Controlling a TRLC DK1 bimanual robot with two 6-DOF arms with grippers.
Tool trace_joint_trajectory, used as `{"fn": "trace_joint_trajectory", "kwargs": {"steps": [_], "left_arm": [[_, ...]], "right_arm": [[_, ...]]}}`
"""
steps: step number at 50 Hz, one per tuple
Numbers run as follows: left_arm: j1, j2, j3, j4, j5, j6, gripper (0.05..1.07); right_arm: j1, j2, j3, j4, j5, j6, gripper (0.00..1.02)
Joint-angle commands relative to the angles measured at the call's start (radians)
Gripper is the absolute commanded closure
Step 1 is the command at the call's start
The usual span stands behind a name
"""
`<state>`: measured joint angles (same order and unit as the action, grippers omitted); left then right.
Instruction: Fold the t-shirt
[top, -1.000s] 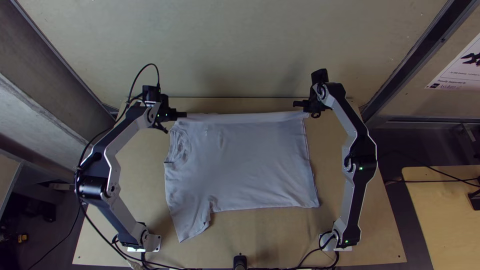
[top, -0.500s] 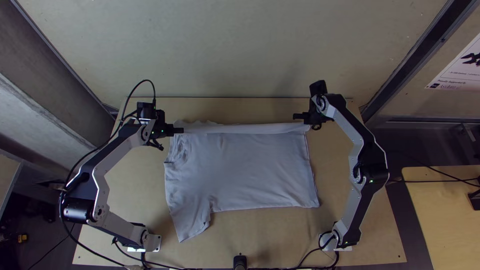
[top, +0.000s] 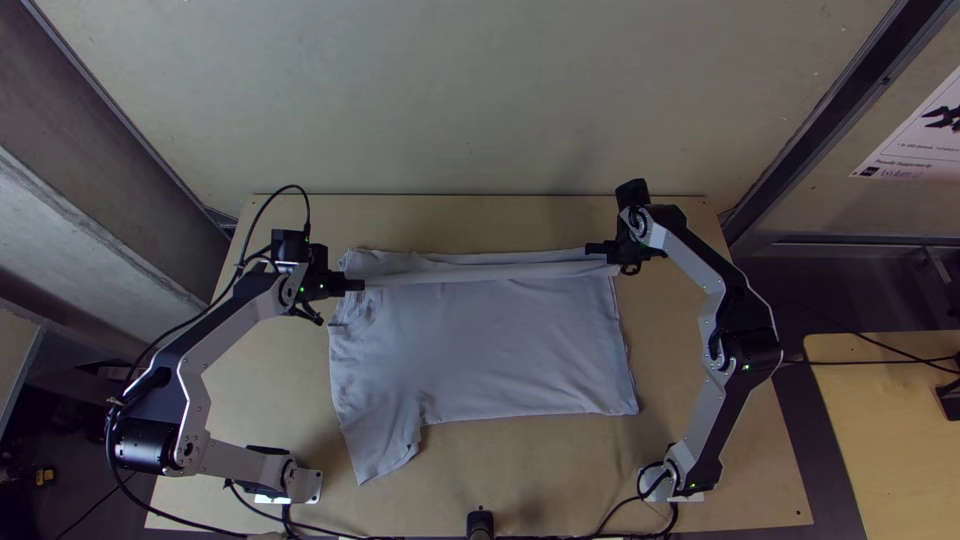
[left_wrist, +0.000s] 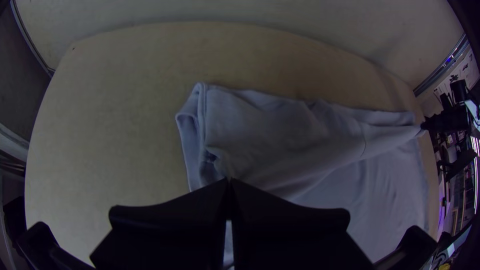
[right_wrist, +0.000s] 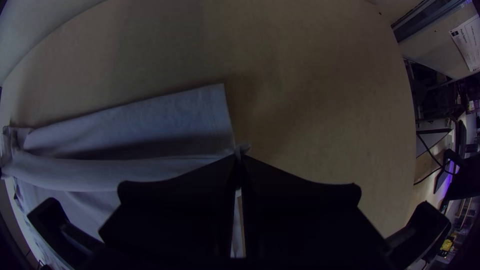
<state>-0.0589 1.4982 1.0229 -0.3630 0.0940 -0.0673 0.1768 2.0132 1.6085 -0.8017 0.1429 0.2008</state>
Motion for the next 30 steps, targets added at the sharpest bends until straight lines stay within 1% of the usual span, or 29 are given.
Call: {"fn": "trace_joint_trajectory", "kwargs": {"steps": [1,7,9,13,15,17,18,21,22,26,30], "left_arm": [[-0.001,-0.023,-0.072,0.025,-0.005,0.017,1.05],[-0.004,0.020,-0.119,0.093,-0.016,0.018,1.03],[-0.004,0.040,-0.121,0.099,-0.019,0.018,0.94],[-0.004,0.082,-0.118,0.104,-0.027,0.018,0.70],[-0.004,0.094,-0.115,0.107,-0.030,0.018,0.61],[-0.002,0.099,-0.116,0.121,-0.030,0.018,0.54],[-0.002,0.099,-0.118,0.125,-0.030,0.017,0.50],[-0.001,0.085,-0.115,0.133,-0.030,0.008,0.37],[0.001,0.079,-0.113,0.133,-0.028,0.004,0.32],[0.010,0.062,-0.087,0.121,-0.022,-0.002,0.10],[0.018,0.043,-0.047,0.072,-0.020,-0.003,0.10]], "right_arm": [[0.001,-0.021,-0.032,0.002,0.023,0.015,1.00],[0.001,-0.024,-0.053,0.009,0.023,0.032,1.00],[0.001,-0.028,-0.064,0.009,0.023,0.040,1.00],[0.001,-0.034,-0.090,0.004,0.023,0.057,0.99],[0.001,-0.037,-0.104,0.001,0.023,0.060,0.97],[0.001,-0.045,-0.119,-0.004,0.023,0.065,0.90],[0.001,-0.048,-0.127,-0.005,0.023,0.066,0.84],[0.001,-0.067,-0.150,-0.008,0.023,0.069,0.60],[0.001,-0.074,-0.157,-0.010,0.023,0.072,0.54],[-0.002,-0.111,-0.174,-0.021,0.023,0.081,0.39],[-0.005,-0.160,-0.191,-0.030,0.023,0.084,0.31]]}}
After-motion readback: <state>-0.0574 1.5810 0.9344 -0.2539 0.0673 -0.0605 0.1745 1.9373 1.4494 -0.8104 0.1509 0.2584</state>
